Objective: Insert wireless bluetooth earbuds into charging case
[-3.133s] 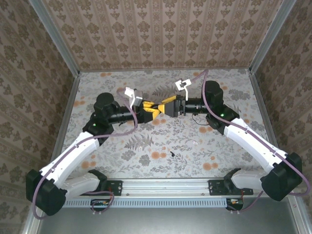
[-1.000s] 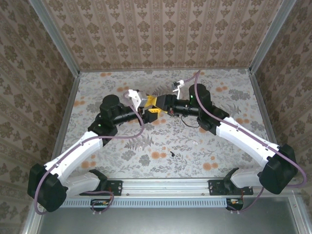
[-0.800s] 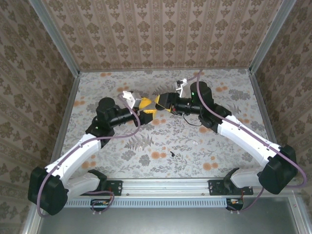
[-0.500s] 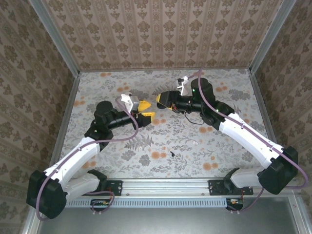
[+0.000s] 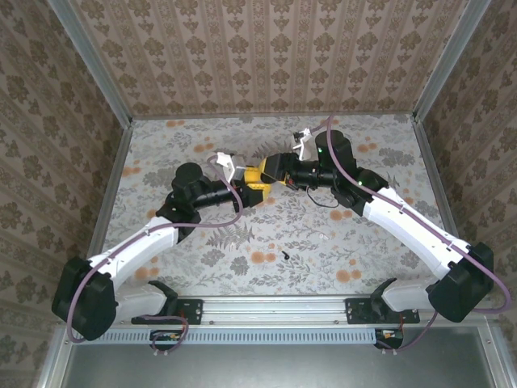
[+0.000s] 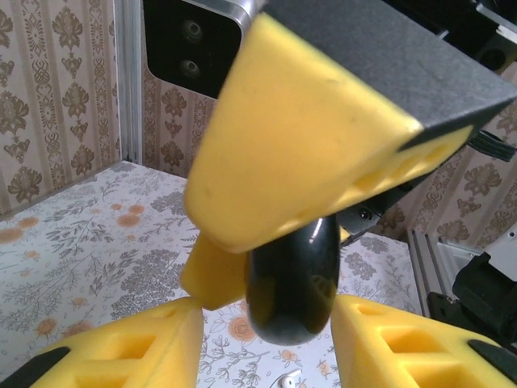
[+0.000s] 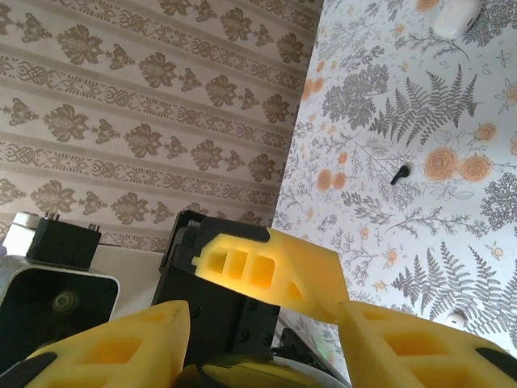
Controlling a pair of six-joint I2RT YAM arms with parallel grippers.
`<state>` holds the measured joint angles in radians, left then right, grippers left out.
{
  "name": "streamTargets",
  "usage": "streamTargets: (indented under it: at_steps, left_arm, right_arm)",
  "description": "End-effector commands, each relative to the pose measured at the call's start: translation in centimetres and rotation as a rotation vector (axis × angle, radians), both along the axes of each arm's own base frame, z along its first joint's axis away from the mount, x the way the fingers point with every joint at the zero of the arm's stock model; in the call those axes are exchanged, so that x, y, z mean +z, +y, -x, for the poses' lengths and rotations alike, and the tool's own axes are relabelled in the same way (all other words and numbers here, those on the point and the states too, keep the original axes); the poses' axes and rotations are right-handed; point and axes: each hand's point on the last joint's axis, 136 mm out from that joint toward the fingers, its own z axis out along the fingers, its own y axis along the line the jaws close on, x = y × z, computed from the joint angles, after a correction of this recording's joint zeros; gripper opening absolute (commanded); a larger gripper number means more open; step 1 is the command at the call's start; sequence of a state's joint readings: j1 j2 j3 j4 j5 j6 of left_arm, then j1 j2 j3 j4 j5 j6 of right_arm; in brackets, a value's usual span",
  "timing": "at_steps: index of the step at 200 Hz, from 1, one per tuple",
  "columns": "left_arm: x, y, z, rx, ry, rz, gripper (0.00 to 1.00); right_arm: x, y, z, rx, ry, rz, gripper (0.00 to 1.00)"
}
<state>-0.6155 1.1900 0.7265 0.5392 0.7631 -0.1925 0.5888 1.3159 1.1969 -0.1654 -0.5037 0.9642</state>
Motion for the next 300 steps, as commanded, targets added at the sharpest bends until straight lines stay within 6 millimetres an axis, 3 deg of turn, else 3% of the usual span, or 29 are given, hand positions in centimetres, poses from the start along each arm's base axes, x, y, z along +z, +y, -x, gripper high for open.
streamTargets:
  at_steps: [1,61,87,139,171,197,259,284,300]
  left_arm:
    - [3.0,-0.2,0.2,-0.017,-0.052,0.061,0.43]
    - [2.9,-0.6,-0.2,-0.025,-0.032,0.057,0.37]
    - [3.2,-0.8,-0.1,-0.038,-0.035,0.06,0.43]
    - [3.0,-0.8,-0.1,-0.037,-0.032,0.059,0.44]
    - [3.0,-0.6,-0.4,-0.014,-0.029,0.058,0.52]
    - [2.7,-0.3,-0.9,0.034,-0.033,0.056,0.52]
    - [2.8,-0.2,-0.7,0.03,-0.037,0.058,0.33]
    - [2.8,-0.3,-0.6,0.017,-0.035,0.056,0.14]
    - [2.7,-0.2,-0.6,0.022,-0.035,0.055,0.0]
  right_arm:
    - [0.7,0.2,0.4,0.032,-0.018,-0.002,0.3]
    - [0.6,0.4,0.5,0.045,-0.015,0.006,0.29]
    - [0.4,0.5,0.5,0.049,-0.011,0.008,0.29]
    - [0.1,0.5,0.4,0.054,-0.01,0.021,0.3]
    - [-0.1,0.5,0.4,0.055,-0.009,0.027,0.29]
    - [-0.1,0.5,0.4,0.052,-0.011,0.026,0.29]
    - [-0.1,0.6,0.4,0.052,-0.009,0.016,0.29]
    - [-0.2,0.6,0.4,0.057,-0.005,0.02,0.31]
    - [-0.2,0.6,0.4,0.059,-0.016,0.022,0.46]
